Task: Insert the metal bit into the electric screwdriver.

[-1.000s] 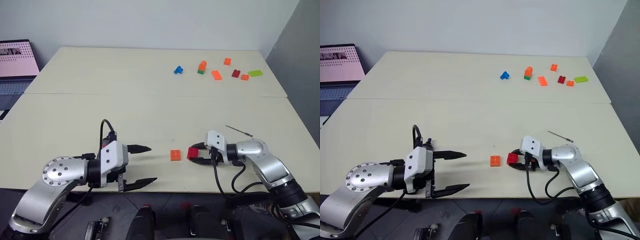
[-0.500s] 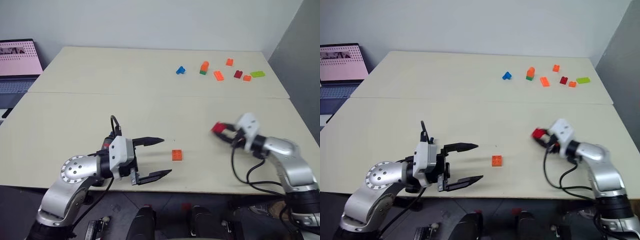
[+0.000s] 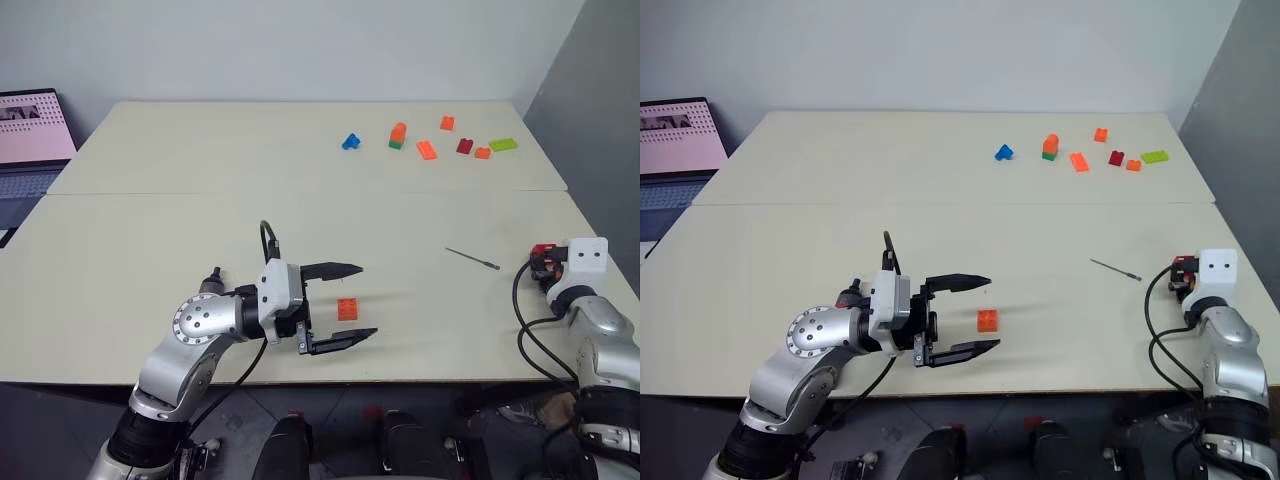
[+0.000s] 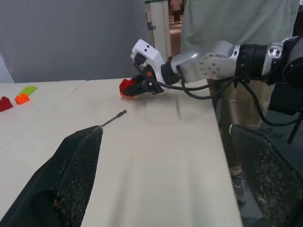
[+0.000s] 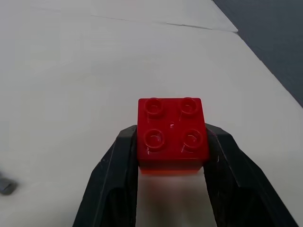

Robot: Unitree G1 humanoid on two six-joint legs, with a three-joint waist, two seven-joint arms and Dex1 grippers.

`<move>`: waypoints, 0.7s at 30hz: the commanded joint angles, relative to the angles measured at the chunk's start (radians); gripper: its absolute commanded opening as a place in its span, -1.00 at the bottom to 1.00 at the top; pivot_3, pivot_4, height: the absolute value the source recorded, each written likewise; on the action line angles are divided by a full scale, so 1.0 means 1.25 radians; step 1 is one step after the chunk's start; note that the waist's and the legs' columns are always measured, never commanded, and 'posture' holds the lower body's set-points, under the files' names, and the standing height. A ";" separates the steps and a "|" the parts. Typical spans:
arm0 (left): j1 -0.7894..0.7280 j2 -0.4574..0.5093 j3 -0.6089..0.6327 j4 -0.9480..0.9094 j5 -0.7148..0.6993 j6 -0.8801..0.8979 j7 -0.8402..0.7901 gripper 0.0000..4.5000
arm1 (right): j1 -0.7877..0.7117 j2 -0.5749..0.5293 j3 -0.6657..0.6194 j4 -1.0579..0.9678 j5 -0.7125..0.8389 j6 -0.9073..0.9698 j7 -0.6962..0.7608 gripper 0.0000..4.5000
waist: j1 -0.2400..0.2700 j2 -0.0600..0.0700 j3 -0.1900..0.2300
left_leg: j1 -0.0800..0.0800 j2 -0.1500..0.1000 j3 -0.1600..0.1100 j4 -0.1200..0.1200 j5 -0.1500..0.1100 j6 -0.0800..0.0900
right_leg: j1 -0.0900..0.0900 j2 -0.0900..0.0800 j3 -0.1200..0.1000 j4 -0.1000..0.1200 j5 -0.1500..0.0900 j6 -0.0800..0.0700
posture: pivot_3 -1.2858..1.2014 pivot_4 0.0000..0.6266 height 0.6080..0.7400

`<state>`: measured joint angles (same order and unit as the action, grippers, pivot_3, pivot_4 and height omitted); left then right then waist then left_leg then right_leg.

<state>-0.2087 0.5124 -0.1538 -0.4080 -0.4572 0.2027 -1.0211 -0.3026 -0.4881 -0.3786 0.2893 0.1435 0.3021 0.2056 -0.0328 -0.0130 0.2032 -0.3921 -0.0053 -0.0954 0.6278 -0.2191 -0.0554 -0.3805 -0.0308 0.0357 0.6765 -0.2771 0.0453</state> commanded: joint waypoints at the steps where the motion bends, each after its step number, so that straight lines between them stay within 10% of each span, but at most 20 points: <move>1: -0.004 0.012 0.003 -0.007 0.008 -0.018 -0.007 1.00 | -0.018 -0.004 -0.037 0.012 0.018 0.003 -0.036 -0.02 | 0.000 0.000 0.000 | 0.000 0.000 0.000 0.000 0.000 0.000 | 0.000 0.000 0.001 0.000 0.000 0.001 | 0.03 -0.52 1.00; 11: 0.033 0.087 0.068 -0.034 -0.011 0.037 0.008 1.00 | 0.048 -0.053 -0.025 -0.126 0.060 -0.063 0.081 0.98 | -0.001 0.000 0.000 | 0.000 0.001 0.006 0.000 0.000 0.000 | -0.004 0.001 0.006 0.002 0.000 0.002 | 0.03 -0.52 1.00; 21: 0.138 0.275 0.200 -0.056 -0.018 0.051 -0.067 1.00 | 0.124 -0.256 0.248 -0.490 0.151 0.008 0.531 0.98 | -0.006 -0.001 0.000 | -0.001 0.012 0.008 0.000 0.000 0.000 | -0.006 0.007 0.006 0.002 -0.003 -0.004 | 0.03 -0.52 1.00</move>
<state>-0.0528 0.8303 0.0624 -0.4435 -0.4732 0.2910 -1.0737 -0.1330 -0.7735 -0.1467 -0.2445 0.3072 0.2846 0.7551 -0.0409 -0.0141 0.2039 -0.3928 0.0097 -0.0853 0.6275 -0.2193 -0.0554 -0.3878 -0.0221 0.0436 0.6783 -0.2803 0.0402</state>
